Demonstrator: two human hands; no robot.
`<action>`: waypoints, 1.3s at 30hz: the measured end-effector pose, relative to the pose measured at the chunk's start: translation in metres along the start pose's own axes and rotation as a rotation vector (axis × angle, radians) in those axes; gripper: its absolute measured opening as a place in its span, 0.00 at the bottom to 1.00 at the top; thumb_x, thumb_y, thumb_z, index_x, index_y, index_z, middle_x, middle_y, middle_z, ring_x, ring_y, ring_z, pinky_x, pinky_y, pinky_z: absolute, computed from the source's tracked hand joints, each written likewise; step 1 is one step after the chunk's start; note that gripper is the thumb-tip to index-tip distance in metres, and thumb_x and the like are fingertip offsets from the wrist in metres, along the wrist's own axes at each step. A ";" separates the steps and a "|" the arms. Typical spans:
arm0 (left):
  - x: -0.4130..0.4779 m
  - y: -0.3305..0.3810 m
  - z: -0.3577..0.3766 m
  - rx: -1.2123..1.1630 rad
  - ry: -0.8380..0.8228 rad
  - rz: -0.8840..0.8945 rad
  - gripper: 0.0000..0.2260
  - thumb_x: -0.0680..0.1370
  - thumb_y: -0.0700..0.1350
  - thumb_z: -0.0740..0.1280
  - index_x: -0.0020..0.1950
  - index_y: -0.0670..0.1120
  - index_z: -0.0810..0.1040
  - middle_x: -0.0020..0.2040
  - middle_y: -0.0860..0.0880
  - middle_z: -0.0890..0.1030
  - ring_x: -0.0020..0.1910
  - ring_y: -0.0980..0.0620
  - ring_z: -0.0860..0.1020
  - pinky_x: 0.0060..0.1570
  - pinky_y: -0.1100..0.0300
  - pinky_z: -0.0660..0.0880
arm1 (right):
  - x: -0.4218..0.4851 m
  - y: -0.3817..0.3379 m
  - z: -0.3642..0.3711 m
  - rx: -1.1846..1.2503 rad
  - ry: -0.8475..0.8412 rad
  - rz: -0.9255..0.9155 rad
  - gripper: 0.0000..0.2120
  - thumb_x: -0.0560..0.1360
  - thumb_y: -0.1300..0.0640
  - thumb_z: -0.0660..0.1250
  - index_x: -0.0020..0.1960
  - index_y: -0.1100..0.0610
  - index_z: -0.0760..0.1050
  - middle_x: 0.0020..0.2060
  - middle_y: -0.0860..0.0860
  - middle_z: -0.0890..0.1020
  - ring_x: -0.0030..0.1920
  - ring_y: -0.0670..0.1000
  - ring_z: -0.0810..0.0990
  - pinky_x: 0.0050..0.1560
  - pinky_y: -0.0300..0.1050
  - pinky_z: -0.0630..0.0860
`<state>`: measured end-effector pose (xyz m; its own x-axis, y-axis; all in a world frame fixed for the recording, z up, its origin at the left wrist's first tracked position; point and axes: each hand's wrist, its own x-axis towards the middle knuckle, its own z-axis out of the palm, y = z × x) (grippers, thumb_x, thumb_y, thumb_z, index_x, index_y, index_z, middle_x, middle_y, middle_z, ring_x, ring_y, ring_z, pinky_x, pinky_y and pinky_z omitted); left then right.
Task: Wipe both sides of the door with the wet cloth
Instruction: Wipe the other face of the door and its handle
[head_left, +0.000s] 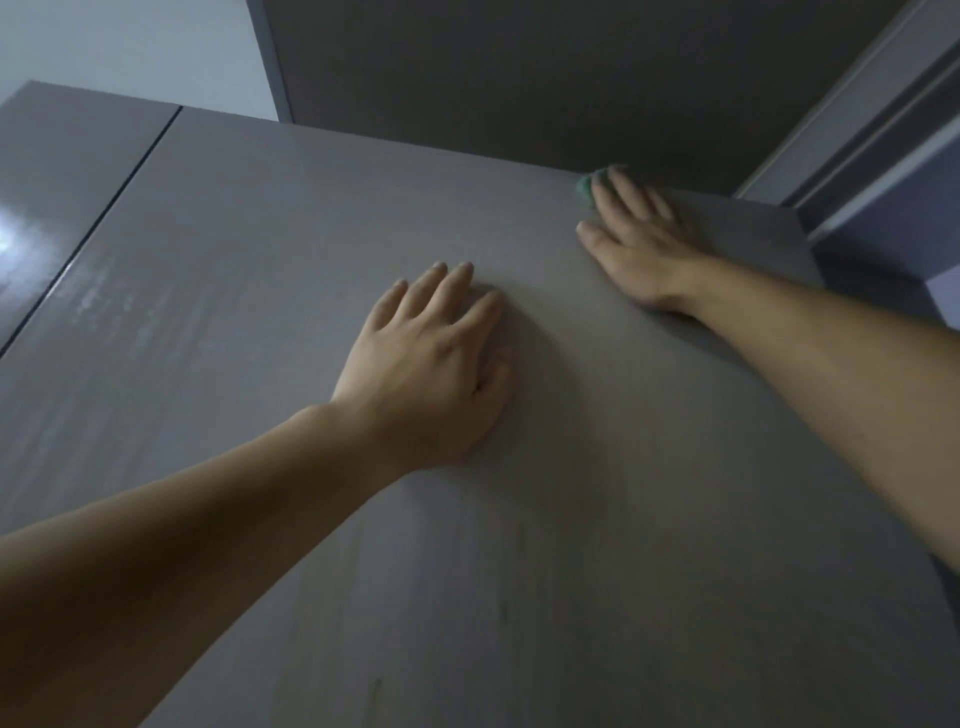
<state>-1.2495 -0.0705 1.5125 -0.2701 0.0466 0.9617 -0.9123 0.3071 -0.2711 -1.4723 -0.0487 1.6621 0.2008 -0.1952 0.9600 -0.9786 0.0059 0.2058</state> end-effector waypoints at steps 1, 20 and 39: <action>0.004 0.006 0.002 -0.007 -0.002 0.016 0.33 0.78 0.62 0.45 0.79 0.49 0.66 0.81 0.41 0.63 0.81 0.40 0.59 0.79 0.42 0.56 | -0.013 -0.003 0.004 -0.016 -0.009 -0.086 0.33 0.83 0.37 0.44 0.83 0.48 0.41 0.83 0.47 0.41 0.82 0.52 0.43 0.79 0.53 0.41; 0.035 0.115 0.033 -0.008 0.001 0.069 0.29 0.80 0.60 0.47 0.72 0.49 0.74 0.76 0.42 0.70 0.78 0.38 0.63 0.76 0.40 0.59 | -0.004 0.123 -0.003 -0.023 0.030 0.118 0.31 0.85 0.39 0.44 0.83 0.50 0.43 0.83 0.49 0.44 0.82 0.55 0.46 0.81 0.55 0.44; 0.035 0.106 0.040 0.079 -0.026 0.096 0.31 0.79 0.63 0.49 0.78 0.52 0.69 0.80 0.42 0.66 0.80 0.39 0.62 0.78 0.39 0.58 | -0.108 0.168 0.016 -0.060 -0.033 -0.295 0.41 0.74 0.31 0.37 0.83 0.48 0.41 0.82 0.45 0.40 0.82 0.48 0.39 0.80 0.52 0.36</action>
<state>-1.3677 -0.0746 1.5159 -0.3647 0.0476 0.9299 -0.9027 0.2269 -0.3656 -1.6594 -0.0424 1.5900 0.4732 -0.2290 0.8507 -0.8736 0.0023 0.4866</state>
